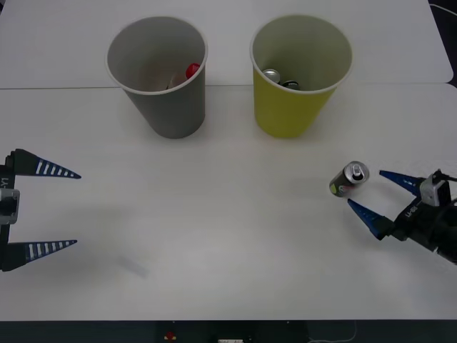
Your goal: Put the can into the green bin and the plastic bottle into the gray bin
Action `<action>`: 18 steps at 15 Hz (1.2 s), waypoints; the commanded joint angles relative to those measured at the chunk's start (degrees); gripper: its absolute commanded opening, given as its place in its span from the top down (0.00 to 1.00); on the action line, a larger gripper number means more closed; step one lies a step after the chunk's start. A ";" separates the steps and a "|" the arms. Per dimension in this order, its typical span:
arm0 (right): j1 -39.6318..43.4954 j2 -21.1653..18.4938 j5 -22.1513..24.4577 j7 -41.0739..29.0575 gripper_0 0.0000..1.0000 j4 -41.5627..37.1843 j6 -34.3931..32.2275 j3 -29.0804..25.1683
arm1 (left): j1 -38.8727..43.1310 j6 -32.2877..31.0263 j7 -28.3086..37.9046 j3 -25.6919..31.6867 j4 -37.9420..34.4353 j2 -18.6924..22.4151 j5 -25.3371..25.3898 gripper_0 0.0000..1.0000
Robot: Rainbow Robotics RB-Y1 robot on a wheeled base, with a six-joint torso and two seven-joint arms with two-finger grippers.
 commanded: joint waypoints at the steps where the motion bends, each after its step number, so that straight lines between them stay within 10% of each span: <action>1: -3.58 2.28 1.63 1.16 0.00 3.27 0.43 0.92 | 0.00 0.00 0.00 0.00 0.00 0.00 0.00 0.00; 12: -10.96 6.67 1.72 5.56 0.00 11.01 1.31 4.17 | 0.00 0.00 0.00 0.00 0.00 0.00 0.00 0.00; 14: -10.96 6.67 1.72 6.26 1.00 11.01 1.22 4.17 | 0.00 0.00 0.00 0.00 0.00 0.00 0.00 0.00; 18: -11.05 6.67 1.72 6.79 1.00 11.01 0.69 4.17 | 0.00 0.00 0.00 0.00 0.00 0.00 0.00 0.00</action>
